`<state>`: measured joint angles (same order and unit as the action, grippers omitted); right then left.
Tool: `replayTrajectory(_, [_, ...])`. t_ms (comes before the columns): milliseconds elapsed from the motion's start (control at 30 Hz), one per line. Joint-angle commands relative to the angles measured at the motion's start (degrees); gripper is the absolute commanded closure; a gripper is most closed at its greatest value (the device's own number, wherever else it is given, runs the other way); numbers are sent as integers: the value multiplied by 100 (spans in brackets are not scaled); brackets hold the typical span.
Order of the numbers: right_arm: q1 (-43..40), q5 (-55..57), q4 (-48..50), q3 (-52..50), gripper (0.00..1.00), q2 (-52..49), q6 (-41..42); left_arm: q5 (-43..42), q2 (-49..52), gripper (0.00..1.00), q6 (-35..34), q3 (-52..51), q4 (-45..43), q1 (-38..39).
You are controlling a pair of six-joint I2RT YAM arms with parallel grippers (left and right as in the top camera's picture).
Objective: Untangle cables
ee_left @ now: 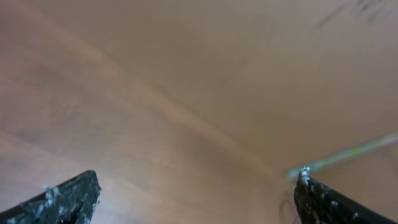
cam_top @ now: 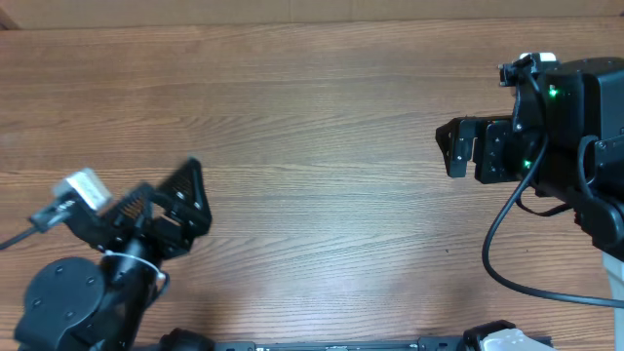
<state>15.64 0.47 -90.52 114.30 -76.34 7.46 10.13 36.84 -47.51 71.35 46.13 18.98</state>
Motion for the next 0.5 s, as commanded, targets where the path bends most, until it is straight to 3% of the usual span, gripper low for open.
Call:
replayTrajectory(0, [4,76,20,13,0,2,2,551,-205,0,-31,-254,-540,-234])
replayTrajectory(233, [4,76,20,13,0,2,2,988,-1141,0,-31,-1460,-2223,-1134])
replayTrajectory(467, [4,76,20,13,0,2,2,1779,-2105,1,-31,-2918,-3762,-1272])
